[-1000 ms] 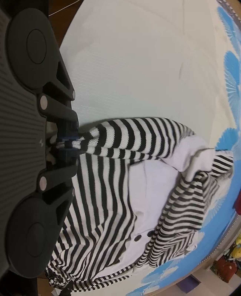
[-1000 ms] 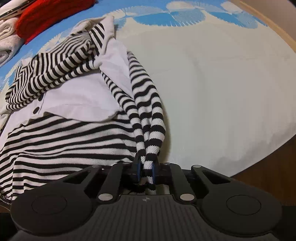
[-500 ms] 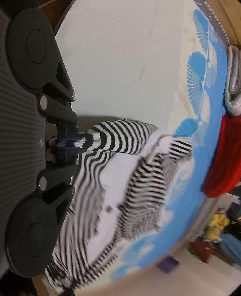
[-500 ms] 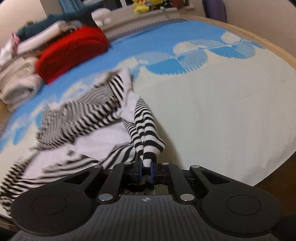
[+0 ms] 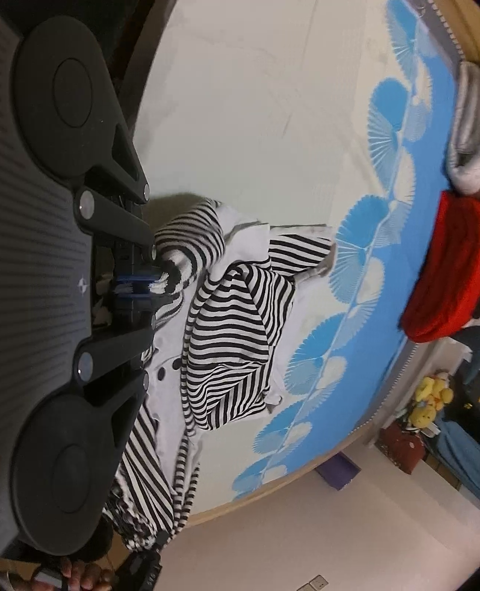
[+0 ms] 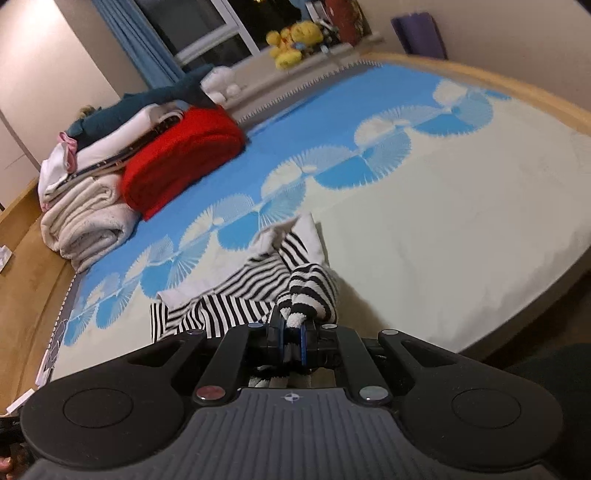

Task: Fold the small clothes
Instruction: 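Lift the hem with both tools and fold it over toward the hood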

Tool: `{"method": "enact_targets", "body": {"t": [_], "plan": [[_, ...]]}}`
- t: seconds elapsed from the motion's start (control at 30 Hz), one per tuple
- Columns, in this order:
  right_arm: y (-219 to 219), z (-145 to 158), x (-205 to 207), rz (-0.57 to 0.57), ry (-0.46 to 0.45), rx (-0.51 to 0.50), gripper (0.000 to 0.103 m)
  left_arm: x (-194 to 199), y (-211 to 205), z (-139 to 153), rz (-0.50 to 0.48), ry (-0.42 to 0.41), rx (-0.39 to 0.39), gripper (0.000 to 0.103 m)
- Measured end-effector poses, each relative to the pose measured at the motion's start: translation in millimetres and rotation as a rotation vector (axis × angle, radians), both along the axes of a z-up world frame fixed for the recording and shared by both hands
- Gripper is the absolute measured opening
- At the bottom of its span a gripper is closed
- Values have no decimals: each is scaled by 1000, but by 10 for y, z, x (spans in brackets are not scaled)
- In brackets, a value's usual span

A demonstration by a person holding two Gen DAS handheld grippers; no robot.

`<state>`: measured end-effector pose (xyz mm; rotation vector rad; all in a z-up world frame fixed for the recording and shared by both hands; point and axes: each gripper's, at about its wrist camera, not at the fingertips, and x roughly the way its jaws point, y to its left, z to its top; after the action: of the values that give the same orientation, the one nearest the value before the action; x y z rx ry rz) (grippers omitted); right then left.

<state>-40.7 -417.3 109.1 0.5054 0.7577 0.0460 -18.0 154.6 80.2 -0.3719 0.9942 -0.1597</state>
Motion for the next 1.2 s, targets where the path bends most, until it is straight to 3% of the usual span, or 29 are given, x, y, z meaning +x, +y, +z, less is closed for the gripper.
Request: {"method": "enact_targets", "body": {"t": [0.13, 0.27, 0.37, 0.5, 0.57, 0.63, 0.67, 0.83, 0.97, 1.03, 1.07, 1.13, 1.2], "plan": [[-23, -178, 417, -3, 59, 22, 7, 611, 105, -150, -6, 49, -6, 6], [-53, -344, 1128, 25, 102, 35, 7, 1407, 248, -360, 23, 112, -56, 6], [-30, -493, 1738, 62, 141, 24, 7, 1957, 365, -618, 56, 175, -107, 6], [21, -825, 2432, 93, 207, 40, 10, 2407, 516, -1060, 120, 260, -173, 11], [49, -1016, 2615, 69, 239, 14, 12, 2488, 572, -1125, 177, 313, -214, 16], [77, -1093, 2695, 69, 275, -2, 15, 2511, 577, -1002, 156, 252, -239, 28], [72, -1054, 2700, 54, 256, 6, 16, 2506, 590, -947, 148, 226, -246, 34], [-97, -816, 2577, 25, 123, 34, 37, 2349, 719, -813, 137, 170, -245, 40], [-255, -755, 2421, -3, 100, -18, 38, 2179, 846, -668, 163, 93, -199, 57], [-217, -727, 2339, 46, 80, -83, 38, 2106, 863, -594, 134, 61, -159, 61], [-175, -722, 2311, 85, 74, -123, 39, 2074, 843, -558, 103, 49, -123, 68], [-38, -751, 2244, 177, 73, -200, 46, 2016, 724, -528, 16, 36, -42, 79], [128, -800, 2190, 266, 77, -269, 64, 1973, 535, -599, -90, 58, 23, 84]]}}
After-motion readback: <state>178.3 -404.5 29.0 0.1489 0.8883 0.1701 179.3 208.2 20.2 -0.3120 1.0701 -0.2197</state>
